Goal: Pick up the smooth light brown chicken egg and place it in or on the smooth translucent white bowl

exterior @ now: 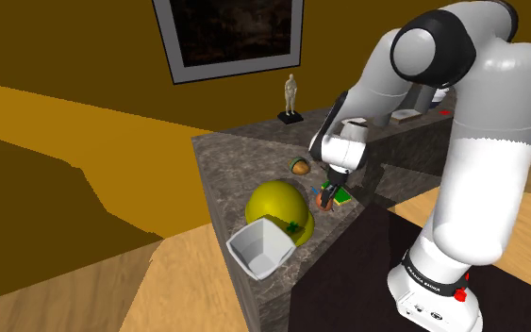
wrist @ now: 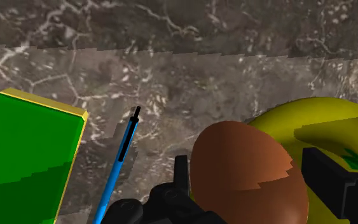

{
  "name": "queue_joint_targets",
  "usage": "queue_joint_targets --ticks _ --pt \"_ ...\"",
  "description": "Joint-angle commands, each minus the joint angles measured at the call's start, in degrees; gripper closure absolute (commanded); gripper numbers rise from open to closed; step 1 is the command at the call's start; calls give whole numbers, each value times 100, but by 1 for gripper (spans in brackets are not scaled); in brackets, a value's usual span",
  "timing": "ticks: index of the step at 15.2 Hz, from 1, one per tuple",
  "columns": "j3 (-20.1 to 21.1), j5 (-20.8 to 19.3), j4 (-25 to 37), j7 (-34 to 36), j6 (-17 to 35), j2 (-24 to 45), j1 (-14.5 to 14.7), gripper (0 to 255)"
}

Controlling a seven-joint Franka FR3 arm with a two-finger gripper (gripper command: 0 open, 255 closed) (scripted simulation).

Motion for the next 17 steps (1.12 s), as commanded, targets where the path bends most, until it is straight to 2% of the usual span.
queue_joint_targets --ticks 1,9,17 --pt "-166 -371 -71 299 -77 -215 94 255" --pt "-666 -1908 -330 1527 -410 -1132 306 255" --pt "-740 -3243 -412 2592 -939 -2009 125 255"
